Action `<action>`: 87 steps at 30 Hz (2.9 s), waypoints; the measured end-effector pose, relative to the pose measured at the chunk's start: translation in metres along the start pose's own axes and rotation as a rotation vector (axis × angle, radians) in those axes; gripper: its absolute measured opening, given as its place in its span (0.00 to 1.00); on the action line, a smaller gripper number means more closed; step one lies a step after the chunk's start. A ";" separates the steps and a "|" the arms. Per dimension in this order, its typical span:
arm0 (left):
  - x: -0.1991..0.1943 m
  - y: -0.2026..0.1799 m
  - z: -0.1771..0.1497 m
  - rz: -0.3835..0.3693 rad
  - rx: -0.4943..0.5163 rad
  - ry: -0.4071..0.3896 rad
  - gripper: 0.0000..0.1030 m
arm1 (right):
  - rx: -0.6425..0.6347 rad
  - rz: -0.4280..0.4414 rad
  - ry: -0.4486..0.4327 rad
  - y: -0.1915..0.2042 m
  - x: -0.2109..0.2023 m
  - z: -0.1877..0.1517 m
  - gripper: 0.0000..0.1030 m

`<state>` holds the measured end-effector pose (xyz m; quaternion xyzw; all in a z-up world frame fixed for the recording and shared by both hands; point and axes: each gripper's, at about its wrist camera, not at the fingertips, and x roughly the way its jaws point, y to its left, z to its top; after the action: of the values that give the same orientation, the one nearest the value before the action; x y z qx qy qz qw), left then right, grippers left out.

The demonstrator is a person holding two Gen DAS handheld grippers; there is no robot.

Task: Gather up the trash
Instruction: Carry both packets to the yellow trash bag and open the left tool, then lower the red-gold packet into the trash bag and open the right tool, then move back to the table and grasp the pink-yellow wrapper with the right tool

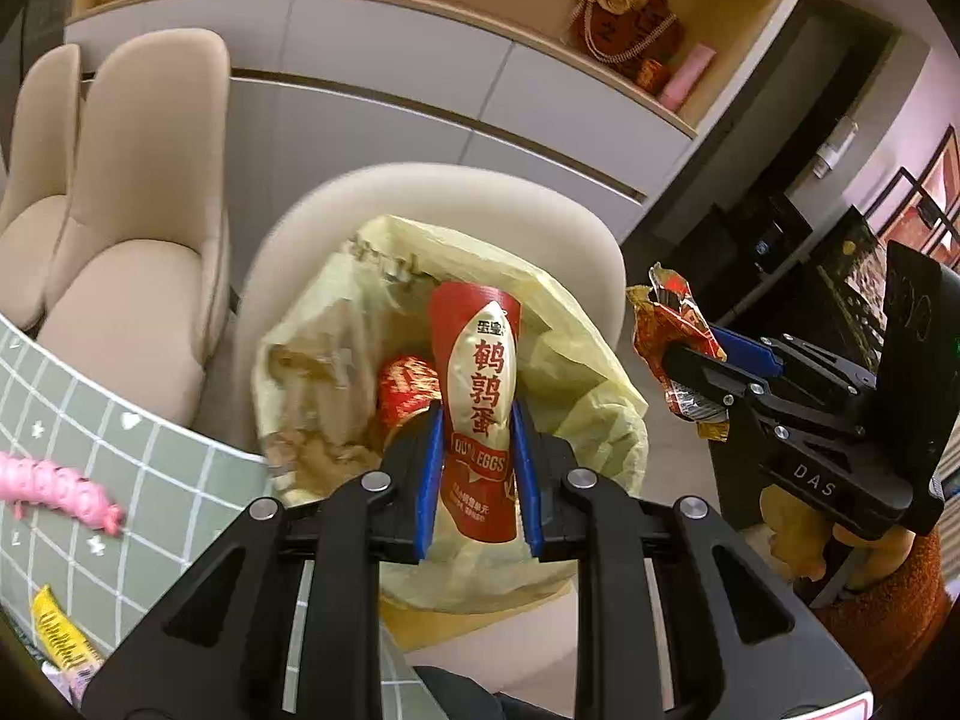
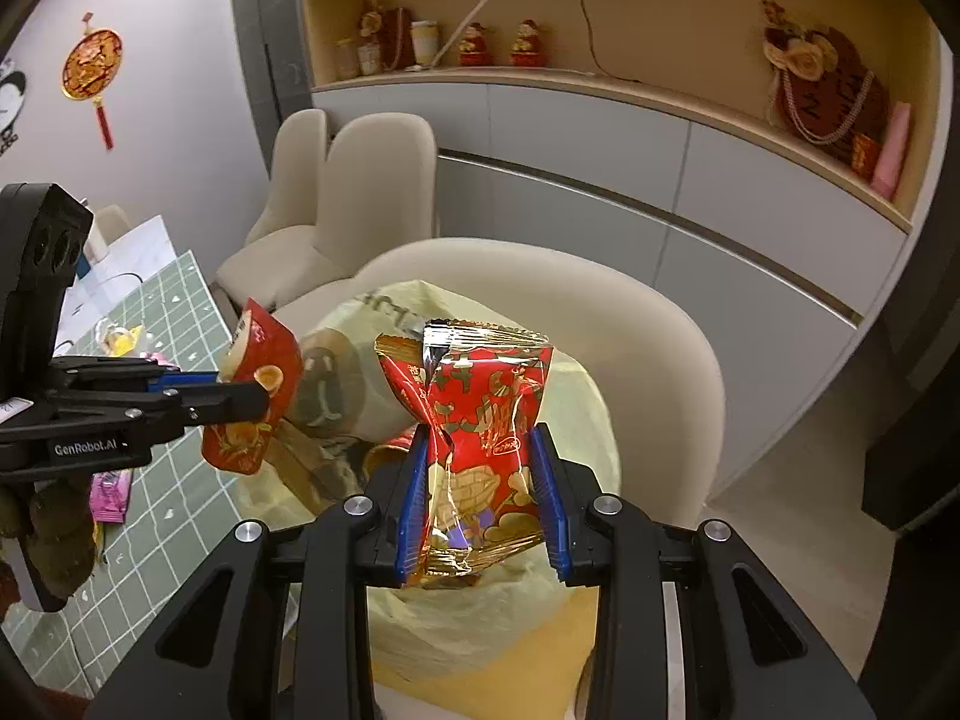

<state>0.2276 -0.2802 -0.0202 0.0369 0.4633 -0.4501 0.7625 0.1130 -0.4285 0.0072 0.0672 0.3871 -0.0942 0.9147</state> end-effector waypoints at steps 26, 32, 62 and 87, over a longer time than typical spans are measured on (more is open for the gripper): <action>-0.026 0.009 -0.010 0.121 -0.033 -0.096 0.46 | 0.036 0.026 0.059 0.009 0.036 -0.003 0.32; -0.046 0.012 -0.027 0.115 -0.052 -0.112 0.47 | 0.041 0.047 0.076 0.015 0.051 -0.003 0.34; -0.193 0.138 -0.231 0.584 -0.409 -0.125 0.50 | -0.120 0.279 0.015 0.140 0.006 -0.048 0.53; -0.262 0.201 -0.333 0.690 -0.680 -0.205 0.50 | -0.437 0.554 0.111 0.337 0.059 -0.083 0.53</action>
<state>0.1049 0.1676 -0.0884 -0.1073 0.4671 0.0037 0.8777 0.1708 -0.0910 -0.0757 -0.0226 0.4145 0.2461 0.8758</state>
